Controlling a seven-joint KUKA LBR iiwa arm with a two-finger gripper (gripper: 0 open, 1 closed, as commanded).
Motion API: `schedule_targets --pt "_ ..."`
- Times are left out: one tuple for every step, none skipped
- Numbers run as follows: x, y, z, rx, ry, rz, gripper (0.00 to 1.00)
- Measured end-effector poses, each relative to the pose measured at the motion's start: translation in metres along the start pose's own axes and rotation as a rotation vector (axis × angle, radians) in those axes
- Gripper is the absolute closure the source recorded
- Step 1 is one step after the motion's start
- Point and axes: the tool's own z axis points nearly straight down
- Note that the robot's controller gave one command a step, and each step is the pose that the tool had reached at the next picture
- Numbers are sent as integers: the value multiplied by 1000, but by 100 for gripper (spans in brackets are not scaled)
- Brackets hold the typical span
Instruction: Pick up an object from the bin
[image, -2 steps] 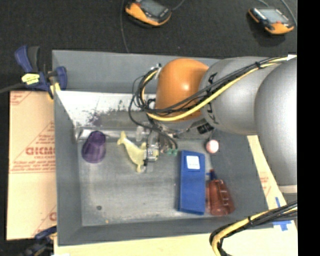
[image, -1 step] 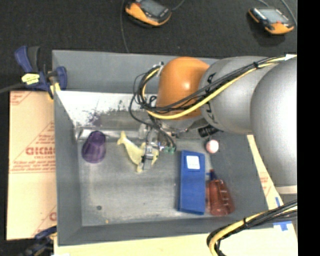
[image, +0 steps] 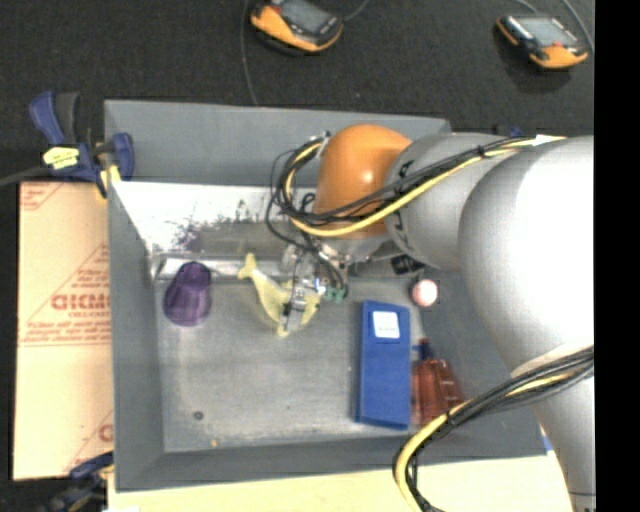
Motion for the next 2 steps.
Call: schedule_targets --pt "30 4 -1 -6 -5 80 100" --pt "30 4 -1 -6 -5 80 100"
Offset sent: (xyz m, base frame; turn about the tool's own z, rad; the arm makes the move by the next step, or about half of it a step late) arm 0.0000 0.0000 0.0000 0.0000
